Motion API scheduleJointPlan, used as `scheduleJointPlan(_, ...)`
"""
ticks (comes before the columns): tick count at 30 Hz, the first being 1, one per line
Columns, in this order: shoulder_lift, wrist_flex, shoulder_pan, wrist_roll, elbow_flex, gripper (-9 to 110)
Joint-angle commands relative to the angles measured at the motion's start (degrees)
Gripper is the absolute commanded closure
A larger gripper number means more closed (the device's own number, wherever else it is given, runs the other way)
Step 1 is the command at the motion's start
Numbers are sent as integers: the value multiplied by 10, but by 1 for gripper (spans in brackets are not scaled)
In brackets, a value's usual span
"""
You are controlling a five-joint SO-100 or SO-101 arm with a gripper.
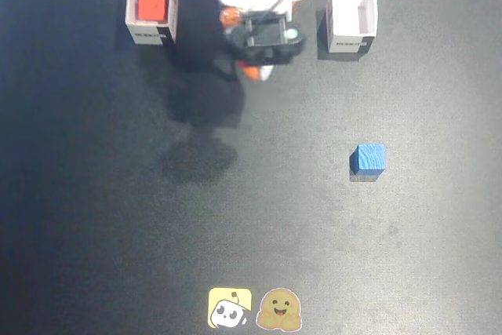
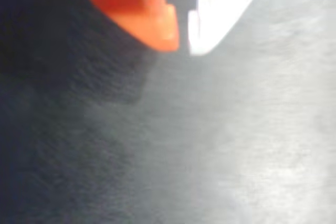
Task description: Put the red cube in the right box and the blue cube in the left box.
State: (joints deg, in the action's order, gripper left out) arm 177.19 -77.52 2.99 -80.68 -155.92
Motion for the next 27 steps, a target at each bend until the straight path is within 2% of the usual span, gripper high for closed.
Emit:
scheduleJointPlan(1,0,12,30,4,0,101)
scheduleJointPlan(7,-13,18,69,-5,11,101)
scheduleJointPlan(12,-113,73,109,-29,44,101)
scheduleJointPlan(27,-338,202,254,-269,116,98)
